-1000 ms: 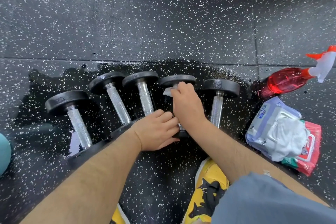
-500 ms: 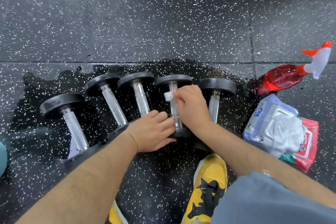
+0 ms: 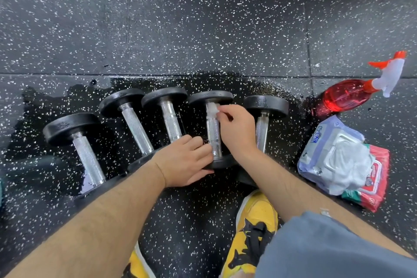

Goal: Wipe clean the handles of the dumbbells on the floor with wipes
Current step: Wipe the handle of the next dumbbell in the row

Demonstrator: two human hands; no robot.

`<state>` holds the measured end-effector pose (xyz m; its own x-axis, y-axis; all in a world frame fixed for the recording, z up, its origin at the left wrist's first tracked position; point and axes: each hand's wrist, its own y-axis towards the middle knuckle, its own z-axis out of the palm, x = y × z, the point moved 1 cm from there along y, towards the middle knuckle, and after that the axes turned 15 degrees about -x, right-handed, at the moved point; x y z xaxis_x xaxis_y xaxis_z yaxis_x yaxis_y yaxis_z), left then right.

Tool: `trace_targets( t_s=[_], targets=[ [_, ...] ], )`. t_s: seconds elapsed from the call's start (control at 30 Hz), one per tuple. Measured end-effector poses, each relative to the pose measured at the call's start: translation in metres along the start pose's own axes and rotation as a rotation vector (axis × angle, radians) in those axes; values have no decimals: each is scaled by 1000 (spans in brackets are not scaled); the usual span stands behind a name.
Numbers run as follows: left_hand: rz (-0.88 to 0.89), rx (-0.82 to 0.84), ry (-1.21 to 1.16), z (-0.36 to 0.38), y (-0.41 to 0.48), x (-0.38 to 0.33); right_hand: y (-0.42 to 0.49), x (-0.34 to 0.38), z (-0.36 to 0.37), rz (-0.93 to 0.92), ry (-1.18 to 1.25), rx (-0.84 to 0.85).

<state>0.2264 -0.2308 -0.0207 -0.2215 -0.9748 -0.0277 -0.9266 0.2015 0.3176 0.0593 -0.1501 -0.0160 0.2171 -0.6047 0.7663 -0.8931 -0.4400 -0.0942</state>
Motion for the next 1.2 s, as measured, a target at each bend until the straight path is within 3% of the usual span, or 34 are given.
trace_targets(
  t_s=[0.23, 0.47, 0.53, 0.7, 0.8, 0.93, 1.07, 1.2],
  targets=[
    [9, -7, 10, 0, 1, 0, -7, -1, 1, -400, -118, 17],
    [20, 2, 16, -1, 1, 0, -17, -2, 4, -488, -144, -2],
    [21, 4, 21, -2, 2, 1, -18, -3, 1, -432, -79, 0],
    [0, 10, -1, -2, 5, -2, 1, -8, 1, -71, -1, -23],
    [6, 6, 7, -2, 3, 0, -15, -13, -6, -45, 38, 7],
    [5, 7, 20, -3, 4, 0, -10, -8, -4, -206, 36, -12],
    [8, 13, 14, -2, 4, -1, -2, -3, 8, -489, -122, -28],
    [-4, -1, -1, -2, 4, 0, -7, -1, 7, -814, -275, 72]
  ],
)
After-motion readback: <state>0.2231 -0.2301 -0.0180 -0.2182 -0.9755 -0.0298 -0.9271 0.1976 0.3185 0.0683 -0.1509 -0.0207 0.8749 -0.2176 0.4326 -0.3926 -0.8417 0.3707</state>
